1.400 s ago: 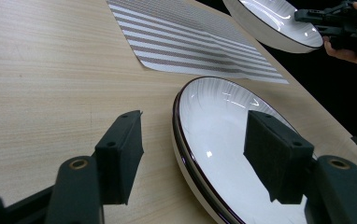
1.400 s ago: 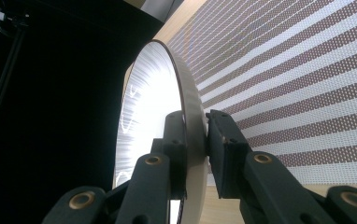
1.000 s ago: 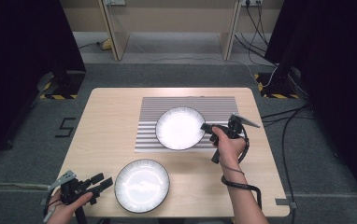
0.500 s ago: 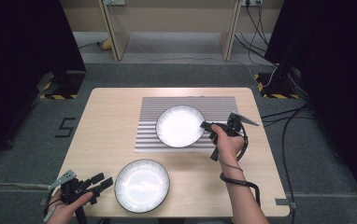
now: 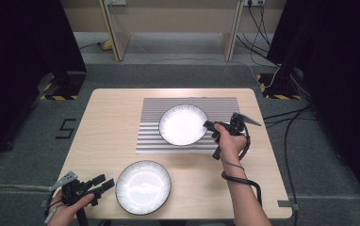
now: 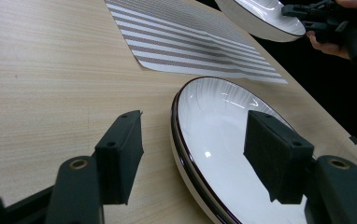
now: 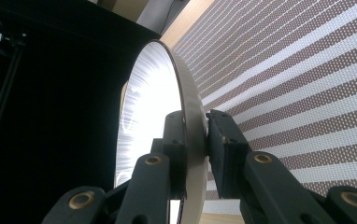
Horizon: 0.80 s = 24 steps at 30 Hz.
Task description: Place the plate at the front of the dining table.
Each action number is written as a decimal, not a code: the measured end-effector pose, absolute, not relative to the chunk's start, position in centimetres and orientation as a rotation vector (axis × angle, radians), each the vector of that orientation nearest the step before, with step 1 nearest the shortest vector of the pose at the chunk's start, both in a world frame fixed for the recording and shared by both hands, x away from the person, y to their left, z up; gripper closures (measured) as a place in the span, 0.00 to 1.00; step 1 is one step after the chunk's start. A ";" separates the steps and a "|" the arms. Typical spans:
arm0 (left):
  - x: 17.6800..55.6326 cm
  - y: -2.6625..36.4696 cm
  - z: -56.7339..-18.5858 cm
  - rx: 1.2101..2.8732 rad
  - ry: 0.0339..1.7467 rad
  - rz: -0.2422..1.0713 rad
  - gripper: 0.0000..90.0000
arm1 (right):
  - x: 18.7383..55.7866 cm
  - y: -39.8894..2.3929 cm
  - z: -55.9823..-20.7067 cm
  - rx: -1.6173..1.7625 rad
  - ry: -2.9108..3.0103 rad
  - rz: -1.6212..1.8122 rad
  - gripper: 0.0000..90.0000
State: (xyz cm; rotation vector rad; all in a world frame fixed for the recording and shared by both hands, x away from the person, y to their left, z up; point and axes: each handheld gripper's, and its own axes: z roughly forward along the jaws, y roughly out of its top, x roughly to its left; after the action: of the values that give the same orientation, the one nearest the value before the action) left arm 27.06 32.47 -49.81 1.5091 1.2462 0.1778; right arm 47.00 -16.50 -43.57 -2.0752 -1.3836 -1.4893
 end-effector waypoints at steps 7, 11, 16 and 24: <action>27.1 32.4 -49.8 1.509 1.246 0.176 0.41 | 47.3 -16.7 -43.8 -2.084 -1.361 -1.494 0.86; 27.1 32.5 -49.8 1.510 1.248 0.176 0.41 | 47.6 -16.9 -43.8 -2.090 -1.354 -1.490 0.86; 27.1 32.4 -49.8 1.510 1.246 0.177 0.41 | 47.8 -17.2 -44.0 -2.107 -1.354 -1.486 0.86; 27.1 32.4 -49.9 1.511 1.244 0.175 0.41 | 48.2 -17.6 -44.1 -2.124 -1.331 -1.485 0.86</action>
State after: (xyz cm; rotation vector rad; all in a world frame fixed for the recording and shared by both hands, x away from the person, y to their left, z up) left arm 27.11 32.38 -49.89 1.5112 1.2445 0.1752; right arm 48.24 -17.61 -44.12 -2.1240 -1.3309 -1.4847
